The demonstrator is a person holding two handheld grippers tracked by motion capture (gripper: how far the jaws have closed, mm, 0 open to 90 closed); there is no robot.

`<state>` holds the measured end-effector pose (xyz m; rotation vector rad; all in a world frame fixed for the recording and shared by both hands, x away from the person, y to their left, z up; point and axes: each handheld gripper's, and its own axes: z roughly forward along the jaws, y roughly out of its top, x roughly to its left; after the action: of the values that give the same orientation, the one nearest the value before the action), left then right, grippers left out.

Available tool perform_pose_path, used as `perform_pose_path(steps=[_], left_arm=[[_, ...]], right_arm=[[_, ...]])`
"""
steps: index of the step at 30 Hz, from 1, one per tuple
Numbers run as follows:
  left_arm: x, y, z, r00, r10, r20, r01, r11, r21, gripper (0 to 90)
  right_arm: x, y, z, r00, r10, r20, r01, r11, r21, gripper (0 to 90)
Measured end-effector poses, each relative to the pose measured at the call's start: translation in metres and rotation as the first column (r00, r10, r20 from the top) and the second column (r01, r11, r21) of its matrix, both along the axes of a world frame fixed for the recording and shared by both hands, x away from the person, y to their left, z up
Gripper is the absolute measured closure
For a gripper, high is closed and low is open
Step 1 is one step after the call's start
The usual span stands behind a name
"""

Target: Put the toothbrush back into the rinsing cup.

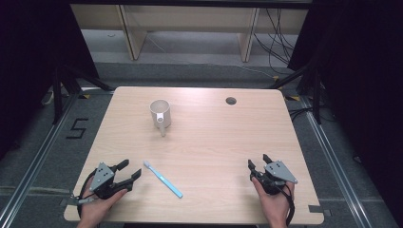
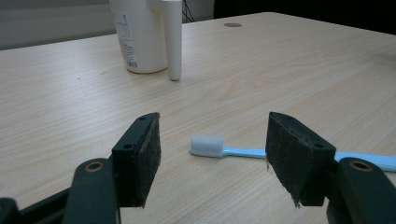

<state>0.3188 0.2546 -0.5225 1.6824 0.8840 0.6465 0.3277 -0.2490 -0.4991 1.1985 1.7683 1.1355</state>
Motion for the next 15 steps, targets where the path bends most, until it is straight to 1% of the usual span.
perform_pose_path(steps=[1, 2, 3, 4, 5, 6, 7, 10, 11, 12, 13, 14, 15], left_arm=[[0.0001, -0.0002, 0.0000, 1.0000, 0.001, -0.003, -0.001, 1.0000, -0.002, 35.0], [0.0020, -0.0004, -0.0005, 0.9999, -0.008, 0.010, 0.008, 1.0000, -0.005, 35.0], [0.0022, -0.0007, -0.0008, 0.9999, -0.009, 0.010, 0.009, 0.9999, -0.009, 34.9], [0.0022, -0.0007, -0.0008, 0.9999, -0.009, 0.010, 0.009, 0.9999, -0.009, 34.8], [0.0008, -0.0006, 0.0000, 1.0000, 0.002, -0.006, -0.002, 1.0000, 0.005, 34.6], [0.0013, -0.0008, -0.0002, 1.0000, 0.001, -0.002, -0.001, 1.0000, 0.002, 34.4], [0.0026, -0.0009, -0.0008, 1.0000, -0.006, 0.008, 0.006, 1.0000, -0.005, 34.2], [0.0033, -0.0006, -0.0007, 0.9999, -0.008, 0.006, 0.008, 1.0000, -0.005, 33.7], [0.0014, 0.0001, 0.0003, 0.9999, 0.008, -0.013, -0.008, 1.0000, 0.004, 33.6], [0.0014, 0.0001, 0.0003, 0.9999, 0.008, -0.013, -0.008, 1.0000, 0.004, 33.5], [0.0015, 0.0002, 0.0001, 0.9999, 0.009, -0.011, -0.009, 1.0000, 0.002, 33.5], [0.0016, 0.0004, 0.0002, 0.9999, 0.008, -0.009, -0.008, 0.9999, 0.009, 33.4], [0.0012, 0.0002, 0.0006, 1.0000, 0.007, -0.006, -0.007, 0.9999, 0.008, 33.2]], right_arm=[[-0.0001, 0.0005, 0.0000, 1.0000, -0.004, -0.001, 0.004, 1.000, -0.017, 40.9], [0.0004, 0.0000, 0.0001, 0.9999, -0.003, 0.010, 0.003, 1.000, -0.031, 40.9], [-0.0013, 0.0026, 0.0003, 0.9997, -0.016, -0.019, 0.016, 1.000, 0.001, 40.9], [-0.0013, 0.0026, 0.0003, 0.9997, -0.016, -0.019, 0.016, 1.000, 0.001, 40.9], [0.0005, 0.0006, 0.0007, 0.9999, 0.005, -0.010, -0.005, 1.000, -0.016, 40.8], [-0.0002, 0.0016, 0.0008, 0.9997, -0.002, -0.023, 0.002, 1.000, -0.003, 40.7], [0.0011, 0.0005, 0.0004, 0.9998, 0.009, -0.017, -0.010, 1.000, -0.018, 40.6], [0.0027, 0.0004, -0.0010, 0.9994, 0.006, -0.034, -0.007, 1.000, -0.011, 40.3], [0.0027, 0.0004, -0.0012, 0.9992, 0.001, -0.039, -0.001, 1.000, -0.005, 40.2], [0.0027, 0.0004, -0.0012, 0.9992, 0.001, -0.039, -0.001, 1.000, -0.005, 40.2], [0.0041, -0.0016, -0.0008, 0.9996, 0.010, -0.026, -0.011, 1.000, -0.024, 40.0], [0.0036, -0.0021, -0.0002, 0.9994, 0.006, -0.034, -0.007, 1.000, -0.027, 39.9], [0.0029, -0.0013, -0.0001, 0.9983, 0.004, -0.058, -0.005, 1.000, -0.003, 39.7]])
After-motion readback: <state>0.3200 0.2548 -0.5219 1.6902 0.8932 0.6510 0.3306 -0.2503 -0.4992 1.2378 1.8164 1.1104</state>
